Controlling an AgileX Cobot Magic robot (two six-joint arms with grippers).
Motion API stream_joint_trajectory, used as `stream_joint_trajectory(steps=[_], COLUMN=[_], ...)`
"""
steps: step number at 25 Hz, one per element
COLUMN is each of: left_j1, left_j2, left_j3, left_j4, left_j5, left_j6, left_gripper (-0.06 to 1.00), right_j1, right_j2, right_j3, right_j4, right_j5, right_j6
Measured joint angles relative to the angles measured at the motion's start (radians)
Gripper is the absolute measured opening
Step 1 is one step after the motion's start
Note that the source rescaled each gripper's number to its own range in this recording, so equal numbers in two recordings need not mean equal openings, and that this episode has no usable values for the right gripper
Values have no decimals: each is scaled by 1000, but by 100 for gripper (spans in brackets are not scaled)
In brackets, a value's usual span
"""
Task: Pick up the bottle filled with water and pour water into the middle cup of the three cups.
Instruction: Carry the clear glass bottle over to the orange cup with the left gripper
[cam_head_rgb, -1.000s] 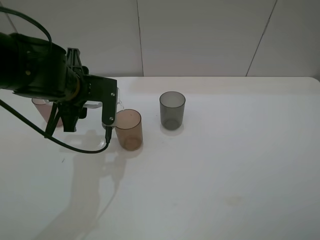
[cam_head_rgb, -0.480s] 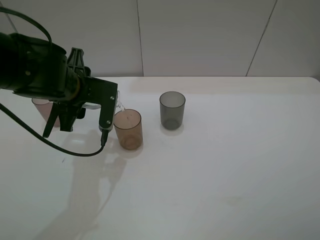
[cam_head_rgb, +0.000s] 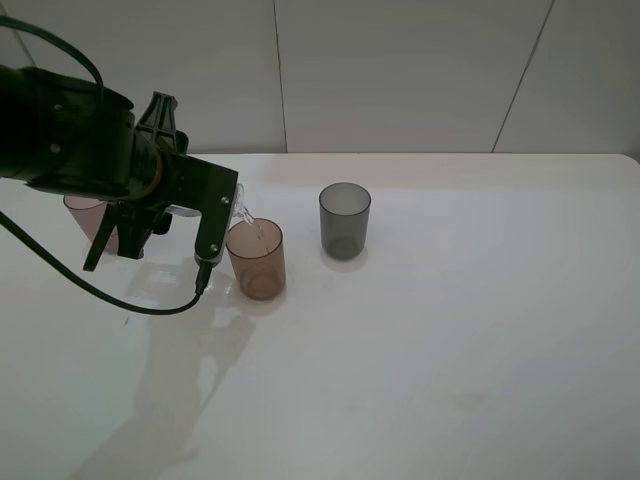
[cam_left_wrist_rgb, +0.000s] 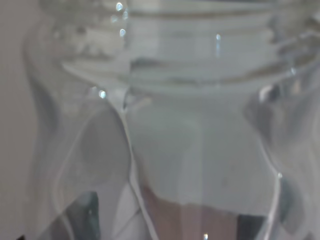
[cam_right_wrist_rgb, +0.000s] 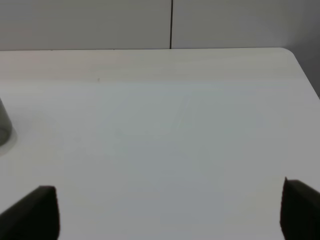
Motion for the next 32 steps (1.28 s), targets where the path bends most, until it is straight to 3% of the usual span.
stream_joint_trajectory(steps=[18, 32], left_j1=[0, 0], left_j2=[0, 0], left_j3=[0, 0], left_j4=[105, 142], left_j5=[-48, -49], left_j6=[1, 75], left_gripper=[1, 1], right_j1=[0, 0], right_j2=[0, 0], right_j3=[0, 0], right_j4=[0, 0], right_j5=[0, 0], right_j6=[0, 0])
